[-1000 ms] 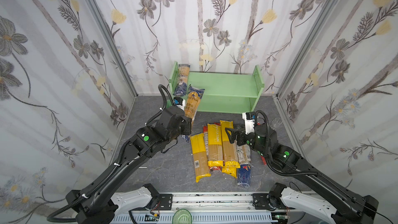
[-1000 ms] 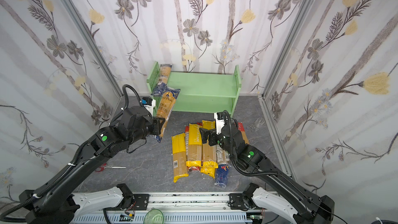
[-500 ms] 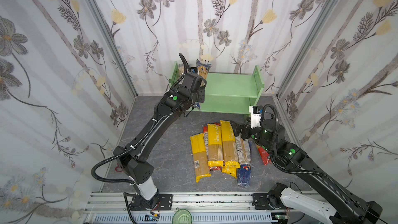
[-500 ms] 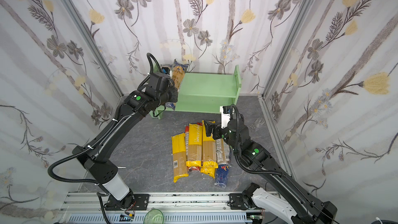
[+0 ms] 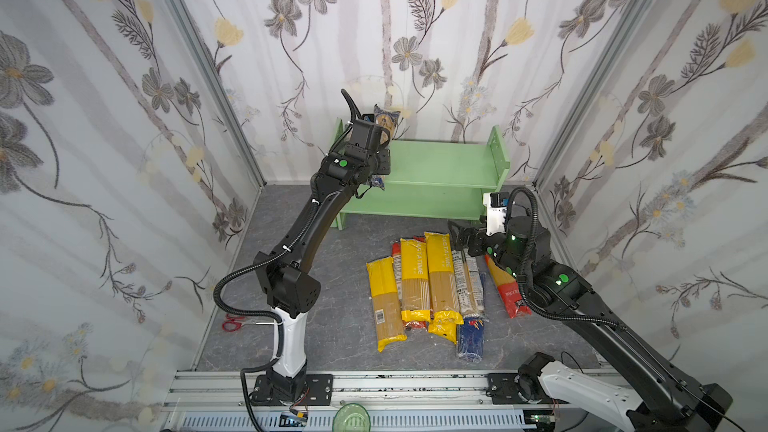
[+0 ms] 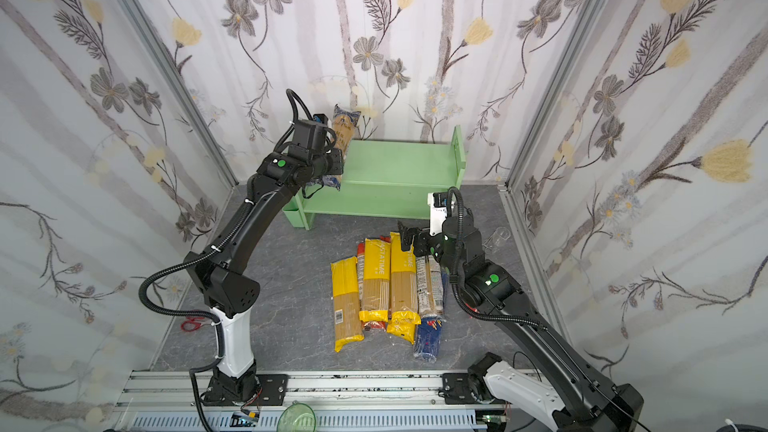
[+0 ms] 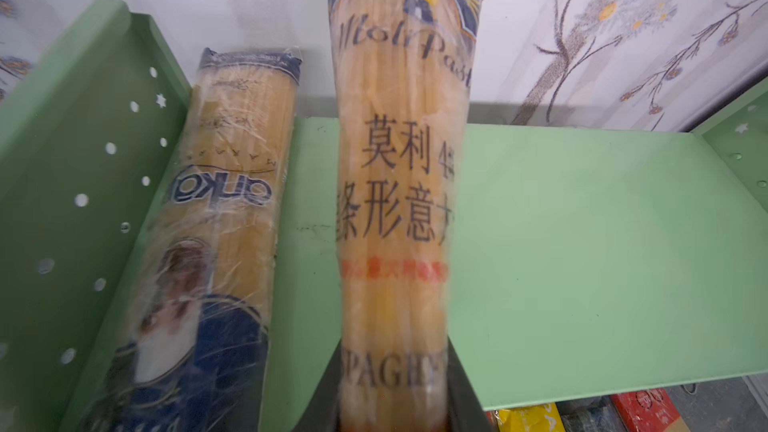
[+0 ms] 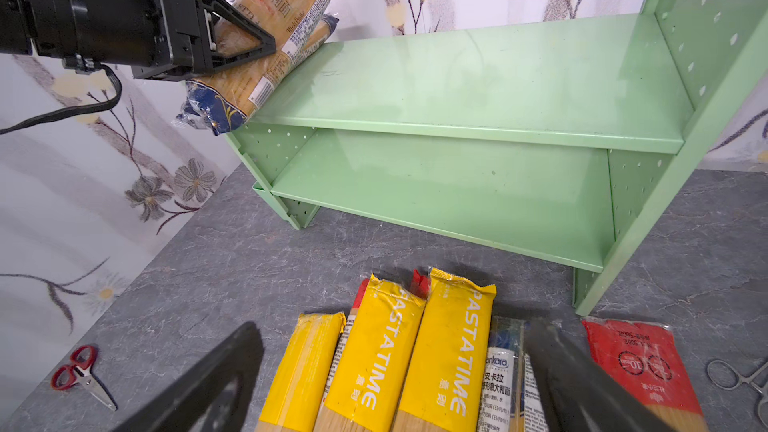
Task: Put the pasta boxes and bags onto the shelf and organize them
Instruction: 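Lift the Moli Pasta bag onto the top shelf beside the onko bag, then open the left gripper and draw it back toward the packs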
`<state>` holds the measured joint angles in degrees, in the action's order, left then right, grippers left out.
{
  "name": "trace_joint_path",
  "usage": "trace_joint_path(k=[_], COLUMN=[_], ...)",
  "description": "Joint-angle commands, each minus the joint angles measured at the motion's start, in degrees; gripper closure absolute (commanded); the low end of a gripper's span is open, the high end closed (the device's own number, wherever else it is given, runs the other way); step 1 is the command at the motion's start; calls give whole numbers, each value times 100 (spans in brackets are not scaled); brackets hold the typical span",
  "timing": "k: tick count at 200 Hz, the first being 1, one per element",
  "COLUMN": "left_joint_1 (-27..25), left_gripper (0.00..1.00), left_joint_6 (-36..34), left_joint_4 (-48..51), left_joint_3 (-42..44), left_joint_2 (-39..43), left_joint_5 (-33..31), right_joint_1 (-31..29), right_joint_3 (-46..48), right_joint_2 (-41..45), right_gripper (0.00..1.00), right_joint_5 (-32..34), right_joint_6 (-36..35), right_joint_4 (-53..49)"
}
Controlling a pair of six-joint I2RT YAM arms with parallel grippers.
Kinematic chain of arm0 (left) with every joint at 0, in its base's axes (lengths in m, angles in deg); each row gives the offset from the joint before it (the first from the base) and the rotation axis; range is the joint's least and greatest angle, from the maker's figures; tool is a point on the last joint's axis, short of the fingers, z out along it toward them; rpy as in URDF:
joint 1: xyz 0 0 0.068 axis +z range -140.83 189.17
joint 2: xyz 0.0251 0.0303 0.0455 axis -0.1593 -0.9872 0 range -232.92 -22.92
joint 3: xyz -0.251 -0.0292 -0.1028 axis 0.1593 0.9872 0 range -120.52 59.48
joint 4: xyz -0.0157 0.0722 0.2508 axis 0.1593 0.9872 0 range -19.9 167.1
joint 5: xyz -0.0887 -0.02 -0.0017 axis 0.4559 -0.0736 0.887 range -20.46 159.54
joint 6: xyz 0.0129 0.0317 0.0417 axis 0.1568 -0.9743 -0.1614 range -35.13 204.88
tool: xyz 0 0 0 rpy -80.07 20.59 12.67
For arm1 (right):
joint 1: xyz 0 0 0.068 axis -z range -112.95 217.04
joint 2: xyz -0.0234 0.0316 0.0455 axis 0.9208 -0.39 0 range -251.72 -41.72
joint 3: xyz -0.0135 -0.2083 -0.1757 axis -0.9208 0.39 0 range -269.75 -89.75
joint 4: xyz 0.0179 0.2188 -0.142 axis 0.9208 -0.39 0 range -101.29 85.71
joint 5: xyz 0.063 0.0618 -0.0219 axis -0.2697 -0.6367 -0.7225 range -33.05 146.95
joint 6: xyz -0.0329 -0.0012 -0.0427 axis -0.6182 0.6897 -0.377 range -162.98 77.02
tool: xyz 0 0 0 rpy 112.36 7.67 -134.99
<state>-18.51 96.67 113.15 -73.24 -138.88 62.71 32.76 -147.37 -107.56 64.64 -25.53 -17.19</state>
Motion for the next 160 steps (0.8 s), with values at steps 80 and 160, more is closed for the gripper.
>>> trace_joint_path(k=[80,160], left_joint_1=[299,263], left_gripper=[77,20], left_joint_6=[217,560], left_joint_4=[-623,-631], left_joint_3=[-403,-115], left_joint_2=[-445,-177], left_joint_5=[350,663], right_joint_1=[122,131], right_joint_3=[-188,-118], right_joint_2=[-299,-102], right_gripper=[0,0], right_joint_5=[-187,-59], right_joint_6=[-31,50], right_joint_4=[91,-49])
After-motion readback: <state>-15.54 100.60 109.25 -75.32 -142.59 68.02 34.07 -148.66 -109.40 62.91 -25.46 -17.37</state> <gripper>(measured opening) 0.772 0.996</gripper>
